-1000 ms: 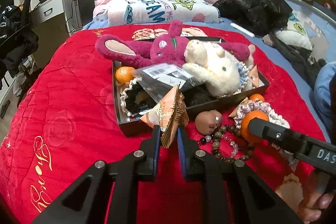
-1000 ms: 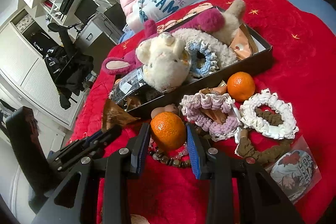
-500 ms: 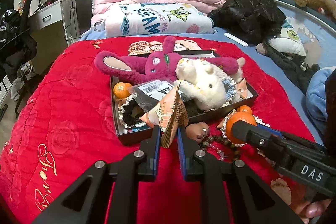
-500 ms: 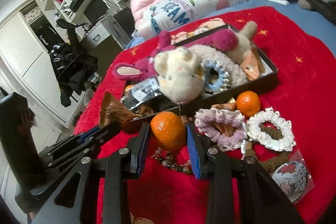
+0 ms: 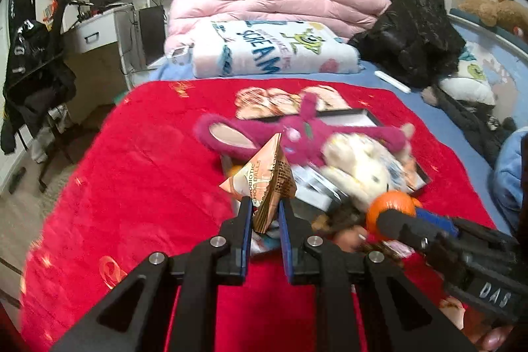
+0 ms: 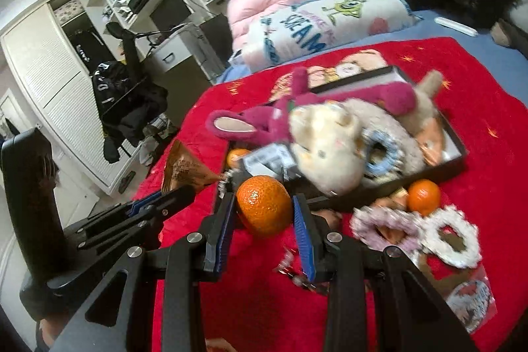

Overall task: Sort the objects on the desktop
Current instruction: 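Carry the candy with the left tool while the right tool carries the mandarin over the tray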

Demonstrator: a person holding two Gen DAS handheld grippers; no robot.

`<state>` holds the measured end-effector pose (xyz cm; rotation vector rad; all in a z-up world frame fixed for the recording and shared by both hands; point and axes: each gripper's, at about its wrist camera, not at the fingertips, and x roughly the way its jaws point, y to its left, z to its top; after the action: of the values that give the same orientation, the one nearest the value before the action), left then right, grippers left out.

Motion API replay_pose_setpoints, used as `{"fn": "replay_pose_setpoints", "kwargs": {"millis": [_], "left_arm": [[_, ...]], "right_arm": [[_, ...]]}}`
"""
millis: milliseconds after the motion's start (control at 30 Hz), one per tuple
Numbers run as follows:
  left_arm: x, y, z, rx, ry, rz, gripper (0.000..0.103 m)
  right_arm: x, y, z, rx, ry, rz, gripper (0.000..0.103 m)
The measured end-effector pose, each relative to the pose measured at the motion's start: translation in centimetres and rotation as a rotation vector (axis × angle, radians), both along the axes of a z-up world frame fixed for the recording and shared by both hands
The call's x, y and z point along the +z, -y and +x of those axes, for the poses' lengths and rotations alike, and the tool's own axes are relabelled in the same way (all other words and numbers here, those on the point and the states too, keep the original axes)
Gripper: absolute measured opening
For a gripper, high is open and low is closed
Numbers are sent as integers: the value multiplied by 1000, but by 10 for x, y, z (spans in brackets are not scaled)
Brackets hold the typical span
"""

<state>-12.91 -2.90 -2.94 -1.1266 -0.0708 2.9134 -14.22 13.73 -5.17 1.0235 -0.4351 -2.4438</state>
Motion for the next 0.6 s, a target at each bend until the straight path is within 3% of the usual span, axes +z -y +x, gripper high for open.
{"fn": "replay_pose_setpoints", "kwargs": {"millis": [100,200,367,467,533,600], "left_arm": [[3,21,-24,32,17,65,16],[1,31,-52,83,-13,44,16],[-14,32,-84,78,-63,57,16],[-25,25,-93,40,-119,0,16],[-39,26,-93,46,-158,8,16],[-54,24,-96,35,-119,29,16]], "right_arm": [[1,12,-19,17,-4,3,33],[5,22,-48,25,-23,-3,33],[-1,34,-112,22,-42,-55,33],[-12,37,-132,16,-70,-57,33],[-19,37,-137,13,-108,-19,33],[-29,34,-138,17,-108,16,33]]}}
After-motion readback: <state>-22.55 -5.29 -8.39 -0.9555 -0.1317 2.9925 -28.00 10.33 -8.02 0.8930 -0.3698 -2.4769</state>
